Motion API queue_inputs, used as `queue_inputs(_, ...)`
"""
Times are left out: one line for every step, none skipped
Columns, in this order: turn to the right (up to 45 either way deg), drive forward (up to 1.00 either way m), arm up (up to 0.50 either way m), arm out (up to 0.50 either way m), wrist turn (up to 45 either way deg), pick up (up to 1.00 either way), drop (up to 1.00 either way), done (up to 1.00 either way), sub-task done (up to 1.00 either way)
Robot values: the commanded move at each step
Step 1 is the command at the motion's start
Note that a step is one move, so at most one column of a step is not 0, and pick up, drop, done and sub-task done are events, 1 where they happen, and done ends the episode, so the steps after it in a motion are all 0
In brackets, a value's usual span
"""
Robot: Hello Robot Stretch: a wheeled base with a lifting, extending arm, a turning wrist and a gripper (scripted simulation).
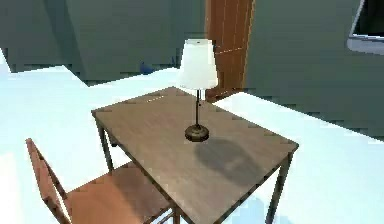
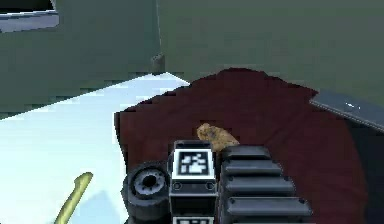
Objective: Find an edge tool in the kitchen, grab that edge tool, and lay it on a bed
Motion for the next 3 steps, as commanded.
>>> queue_inputs(-45.0,0.0,0.0,0.0,0.0,0.0,0.0,0.0,0.0)
queue_inputs(-39.0,0.0,0.0,0.0,0.0,0.0,0.0,0.0,0.0)
queue_inputs(45.0,0.0,0.0,0.0,0.0,0.0,0.0,0.0,0.0)
